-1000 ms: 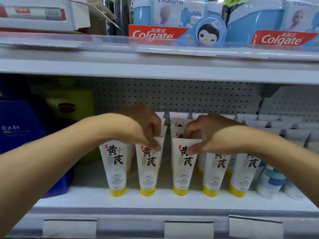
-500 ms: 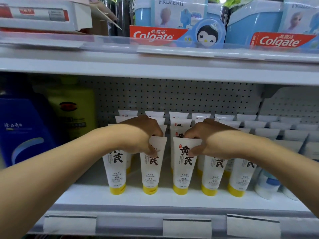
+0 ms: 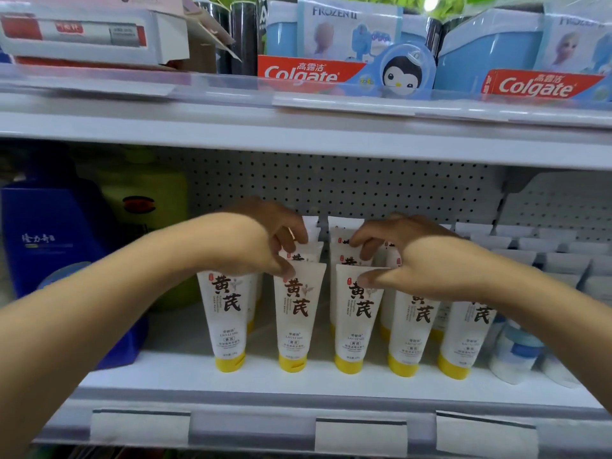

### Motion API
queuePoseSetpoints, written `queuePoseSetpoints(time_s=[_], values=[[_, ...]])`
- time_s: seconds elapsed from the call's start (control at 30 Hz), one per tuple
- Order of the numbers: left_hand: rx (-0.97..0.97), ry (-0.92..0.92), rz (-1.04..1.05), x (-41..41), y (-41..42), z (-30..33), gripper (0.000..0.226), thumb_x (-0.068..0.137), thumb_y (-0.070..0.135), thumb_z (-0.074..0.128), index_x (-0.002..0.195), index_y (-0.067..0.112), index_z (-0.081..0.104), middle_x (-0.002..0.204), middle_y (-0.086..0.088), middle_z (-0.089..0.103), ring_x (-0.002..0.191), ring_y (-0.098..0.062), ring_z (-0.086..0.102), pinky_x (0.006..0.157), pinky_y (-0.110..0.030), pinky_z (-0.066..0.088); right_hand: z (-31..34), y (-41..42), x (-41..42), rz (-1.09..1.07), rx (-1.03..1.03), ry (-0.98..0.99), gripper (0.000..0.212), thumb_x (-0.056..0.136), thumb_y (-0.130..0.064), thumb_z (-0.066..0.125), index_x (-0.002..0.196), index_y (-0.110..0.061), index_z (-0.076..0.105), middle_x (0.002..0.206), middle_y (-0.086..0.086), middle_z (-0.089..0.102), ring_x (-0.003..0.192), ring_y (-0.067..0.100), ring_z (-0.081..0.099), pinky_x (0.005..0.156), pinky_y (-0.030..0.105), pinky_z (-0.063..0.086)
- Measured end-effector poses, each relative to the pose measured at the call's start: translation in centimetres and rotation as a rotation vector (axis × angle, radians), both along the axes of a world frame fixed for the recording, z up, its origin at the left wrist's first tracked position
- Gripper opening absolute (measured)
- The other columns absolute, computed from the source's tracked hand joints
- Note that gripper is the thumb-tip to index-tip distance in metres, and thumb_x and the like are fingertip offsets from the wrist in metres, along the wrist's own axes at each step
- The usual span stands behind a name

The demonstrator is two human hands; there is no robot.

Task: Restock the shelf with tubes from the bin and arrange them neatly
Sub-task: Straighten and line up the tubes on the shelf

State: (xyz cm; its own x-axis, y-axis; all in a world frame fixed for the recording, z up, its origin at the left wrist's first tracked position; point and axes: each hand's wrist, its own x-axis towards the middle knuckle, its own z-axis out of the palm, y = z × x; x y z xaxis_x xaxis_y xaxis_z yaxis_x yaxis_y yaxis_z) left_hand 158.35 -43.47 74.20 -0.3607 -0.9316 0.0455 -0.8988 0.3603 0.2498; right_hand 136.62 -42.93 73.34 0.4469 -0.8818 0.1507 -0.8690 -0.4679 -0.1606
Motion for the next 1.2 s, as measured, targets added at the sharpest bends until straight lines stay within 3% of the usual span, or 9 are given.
queuePoseSetpoints(time_s=[0.23, 0.37, 0.5, 0.57, 0.67, 0.8, 0.97, 1.2], values=[[-0.106, 0.025, 0.136, 4.8, 1.4, 1.4, 0.047, 0.075, 0.03, 0.074, 0.114, 0.04, 0.049, 0.099, 0.021, 0.051, 0.09, -0.002, 0.051, 0.065, -0.01, 0.038, 1.1, 0.8, 1.7, 0.029, -0.053, -0.045, 0.046, 0.082, -0.054, 0.058, 0.123, -0.05, 0.038, 0.118, -0.025, 0.041, 0.106, 0.0, 0.042, 0.086, 0.019, 0.033], [-0.044, -0.001, 0.156, 6.2, 1.7, 0.1, 0.044, 0.076, 0.033, 0.073, 0.112, 0.039, 0.049, 0.101, 0.02, 0.053, 0.09, -0.002, 0.052, 0.065, -0.008, 0.04, 0.9, 0.6, 3.3, 0.029, -0.06, -0.036, 0.043, 0.084, -0.053, 0.055, 0.123, -0.051, 0.038, 0.13, -0.02, 0.042, 0.112, 0.006, 0.047, 0.091, 0.026, 0.043], [0.018, -0.021, 0.138, 6.6, 1.3, -1.6, 0.042, 0.078, 0.035, 0.071, 0.115, 0.035, 0.051, 0.107, 0.019, 0.06, 0.095, -0.005, 0.058, 0.076, -0.017, 0.051, 0.7, 0.3, 4.9, 0.01, -0.074, -0.048, 0.039, 0.087, -0.047, 0.055, 0.123, -0.047, 0.041, 0.128, -0.015, 0.044, 0.105, 0.009, 0.051, 0.078, 0.024, 0.05], [0.045, -0.008, 0.128, 6.7, 0.9, -2.4, 0.041, 0.078, 0.033, 0.071, 0.116, 0.033, 0.054, 0.113, 0.014, 0.064, 0.097, -0.008, 0.062, 0.083, -0.024, 0.054, 0.7, 0.2, 5.3, 0.003, -0.095, -0.049, 0.038, 0.087, -0.046, 0.055, 0.123, -0.045, 0.042, 0.128, -0.016, 0.044, 0.104, 0.006, 0.048, 0.08, 0.023, 0.044], [0.044, 0.008, 0.071, 6.8, 0.4, -3.1, 0.037, 0.081, 0.027, 0.069, 0.116, 0.027, 0.059, 0.116, 0.01, 0.064, 0.097, -0.007, 0.061, 0.081, -0.02, 0.052, 0.6, 0.0, 5.7, -0.012, -0.11, -0.043, 0.038, 0.088, -0.044, 0.055, 0.124, -0.044, 0.043, 0.129, -0.017, 0.045, 0.105, 0.004, 0.044, 0.084, 0.022, 0.037], [0.031, 0.047, 0.016, 6.8, 0.1, -3.4, 0.025, 0.082, 0.025, 0.068, 0.107, 0.024, 0.064, 0.111, 0.011, 0.066, 0.089, -0.005, 0.06, 0.072, -0.013, 0.048, 0.4, -0.1, 6.0, -0.037, -0.091, -0.045, 0.035, 0.09, -0.04, 0.054, 0.123, -0.043, 0.045, 0.129, -0.015, 0.047, 0.113, 0.008, 0.046, 0.089, 0.024, 0.038], [0.035, 0.057, -0.019, 6.6, -0.1, -3.4, 0.021, 0.082, 0.025, 0.069, 0.103, 0.024, 0.065, 0.109, 0.009, 0.068, 0.094, -0.006, 0.063, 0.08, -0.02, 0.052, 0.5, -0.3, 6.6, -0.042, -0.074, -0.057, 0.032, 0.092, -0.035, 0.052, 0.123, -0.042, 0.046, 0.13, -0.015, 0.047, 0.117, 0.009, 0.045, 0.092, 0.024, 0.036], [0.065, 0.089, -0.003, 6.7, -0.1, -3.5, 0.027, 0.081, 0.026, 0.07, 0.107, 0.026, 0.064, 0.11, 0.01, 0.067, 0.094, -0.006, 0.063, 0.08, -0.02, 0.052, 0.6, -1.4, 8.4, -0.014, -0.09, -0.042, 0.031, 0.094, -0.028, 0.051, 0.124, -0.036, 0.049, 0.128, -0.015, 0.048, 0.103, 0.005, 0.043, 0.089, 0.022, 0.033]])
